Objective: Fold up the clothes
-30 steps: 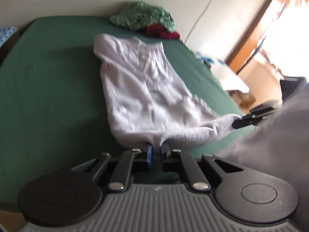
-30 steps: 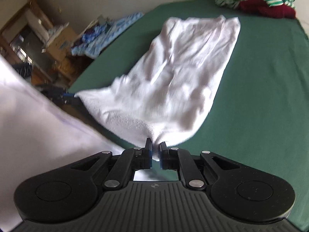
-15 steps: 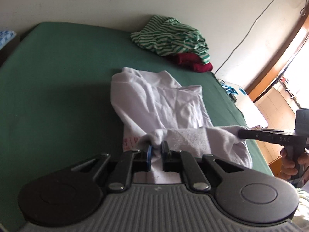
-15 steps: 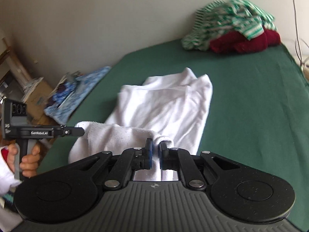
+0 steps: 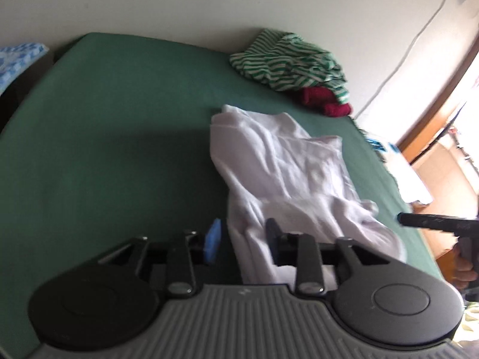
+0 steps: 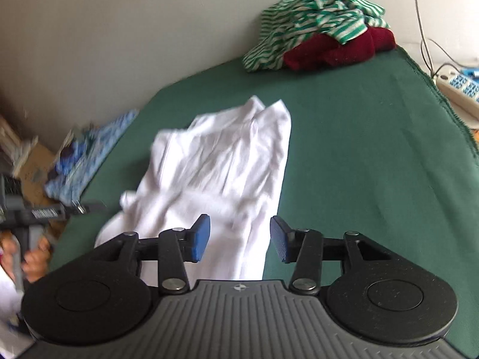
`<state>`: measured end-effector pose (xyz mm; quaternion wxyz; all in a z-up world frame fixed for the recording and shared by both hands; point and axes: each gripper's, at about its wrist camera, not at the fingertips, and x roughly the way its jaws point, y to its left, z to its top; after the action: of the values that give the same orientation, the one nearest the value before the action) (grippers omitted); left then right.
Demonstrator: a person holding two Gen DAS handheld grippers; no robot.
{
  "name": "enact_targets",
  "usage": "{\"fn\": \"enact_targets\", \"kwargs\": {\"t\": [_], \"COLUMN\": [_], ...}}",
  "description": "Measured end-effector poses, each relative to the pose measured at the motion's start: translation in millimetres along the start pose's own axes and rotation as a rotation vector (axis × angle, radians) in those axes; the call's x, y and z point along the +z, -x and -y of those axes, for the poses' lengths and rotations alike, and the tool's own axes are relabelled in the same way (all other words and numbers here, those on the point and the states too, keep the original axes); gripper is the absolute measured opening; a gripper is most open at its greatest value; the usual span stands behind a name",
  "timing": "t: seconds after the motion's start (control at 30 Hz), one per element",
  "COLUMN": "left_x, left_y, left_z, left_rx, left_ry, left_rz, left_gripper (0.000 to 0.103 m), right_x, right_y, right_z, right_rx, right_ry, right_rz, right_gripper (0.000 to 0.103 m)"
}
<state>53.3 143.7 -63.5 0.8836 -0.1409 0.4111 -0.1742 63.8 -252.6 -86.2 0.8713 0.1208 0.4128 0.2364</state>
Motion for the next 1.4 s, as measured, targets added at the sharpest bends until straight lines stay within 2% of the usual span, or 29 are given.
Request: {"fn": "enact_targets", "kwargs": {"t": [0.03,0.07,0.17,0.2,0.23,0.27,0.3,0.33,0.37,0.4,0.47,0.53,0.57,0.6,0.63,0.67,0.73,0.77,0.8,0.83,0.9,0.97,1.07,1.1,1.23,1.3,1.37,1.4], "left_x": [-7.6,-15.2,-34.7,-37.5,-37.3,-37.0,-36.8,-36.5,-36.3,-36.1,-38.4,-39.9,-37.5,-34.3,-30.9,-27.0,-18.3,-13.8,-7.5,-1.6,4.4,6.6,2.9,0.9,-5.3,-7.0,-8.6,-9.4], "left_y": [5.3,10.5,7.6,3.8,2.6,1.5,0.4,-0.7,-1.8,-3.0,-8.0,-12.9,-9.7,-3.0,3.5,9.6,19.7,20.7,17.2,11.3,-8.0,-36.7,-73.0,-80.9,-71.3,-68.6,-67.3,-66.8], "left_z": [2.9,5.8,18.1,21.3,23.0,24.7,26.4,28.1,29.8,31.5,26.1,11.5,9.0,10.3,12.1,16.1,26.1,31.3,36.8,41.2,48.5,48.4,41.7,38.5,27.0,25.9,25.9,26.1], "left_rx": [-0.011,-0.022,-0.052,-0.055,-0.068,-0.081,-0.093,-0.106,-0.119,-0.131,-0.109,-0.093,-0.081,-0.052,-0.025,0.0,0.043,0.053,0.051,0.03,-0.023,-0.009,0.151,0.197,0.201,0.207,0.214,0.218], "left_ry": [0.005,0.01,0.021,0.018,0.008,-0.002,-0.012,-0.022,-0.032,-0.042,-0.045,-0.013,-0.012,-0.035,-0.058,-0.084,-0.128,-0.148,-0.16,-0.164,-0.132,-0.088,-0.076,-0.075,-0.118,-0.14,-0.159,-0.169], "left_rz": [-0.009,-0.019,-0.056,-0.058,-0.066,-0.073,-0.081,-0.088,-0.096,-0.104,-0.142,-0.182,-0.173,-0.148,-0.122,-0.087,-0.01,0.024,0.055,0.085,0.122,0.124,0.076,0.07,0.081,0.08,0.081,0.082], "left_gripper": [0.055,0.063,0.063,0.062,0.051,0.02,0.008,0.004,0.005,0.005,0.007,0.015,0.018,0.019,0.02,0.018,0.013,0.013,0.013,0.013,0.014,0.024,0.017,0.02,0.019,0.019,0.019,0.019], "right_x": [-6.0,-11.7,-26.4,-28.3,-27.8,-27.3,-26.2,-25.0,-23.9,-26.1,-34.9,-37.0,-38.0,-33.7,-28.9,-23.9,-14.0,-9.0,-6.0,-4.2,-2.6,0.7,10.7,12.5,10.4,9.4,8.3,7.0], "right_y": [0.1,-2.3,-11.2,-13.4,-13.9,-14.3,-7.1,0.0,7.1,8.4,-0.4,-2.8,-4.0,0.4,5.7,4.7,2.7,1.5,-9.9,-22.0,-46.8,-62.4,-73.9,-76.5,-60.7,-52.8,-44.9,-43.1], "right_z": [-2.6,-4.6,-5.9,-5.2,-4.5,-3.8,-0.8,2.2,5.2,8.6,13.2,11.8,11.0,6.2,0.2,-6.5,-19.8,-26.4,-29.6,-32.8,-34.6,-26.9,-15.4,-14.3,-7.1,-3.5,0.0,-1.2], "right_rx": [-0.008,-0.008,0.006,0.011,0.024,0.036,0.077,0.118,0.158,0.147,0.062,0.045,0.036,0.022,-0.001,-0.015,-0.042,-0.056,-0.036,-0.032,-0.067,-0.107,-0.106,-0.111,-0.134,-0.146,-0.157,-0.112], "right_ry": [0.012,0.015,-0.015,-0.03,-0.047,-0.064,-0.098,-0.133,-0.168,-0.19,-0.203,-0.189,-0.183,-0.162,-0.125,-0.082,0.003,0.045,0.066,0.09,0.148,0.147,0.131,0.141,0.125,0.117,0.109,0.095], "right_rz": [-0.023,-0.051,-0.087,-0.087,-0.092,-0.096,-0.079,-0.062,-0.045,-0.068,-0.149,-0.165,-0.172,-0.132,-0.066,-0.029,0.045,0.082,0.059,0.035,-0.004,-0.019,0.001,0.012,0.026,0.034,0.041,0.038], "right_gripper": [0.048,0.048,0.045,0.04,0.02,0.014,0.014,0.013,0.013,0.013,0.015,0.018,0.025,0.029,0.04,0.045,0.044,0.04,0.037,0.03,0.022,0.015,0.011,0.01,0.01,0.02,0.02,0.02]}}
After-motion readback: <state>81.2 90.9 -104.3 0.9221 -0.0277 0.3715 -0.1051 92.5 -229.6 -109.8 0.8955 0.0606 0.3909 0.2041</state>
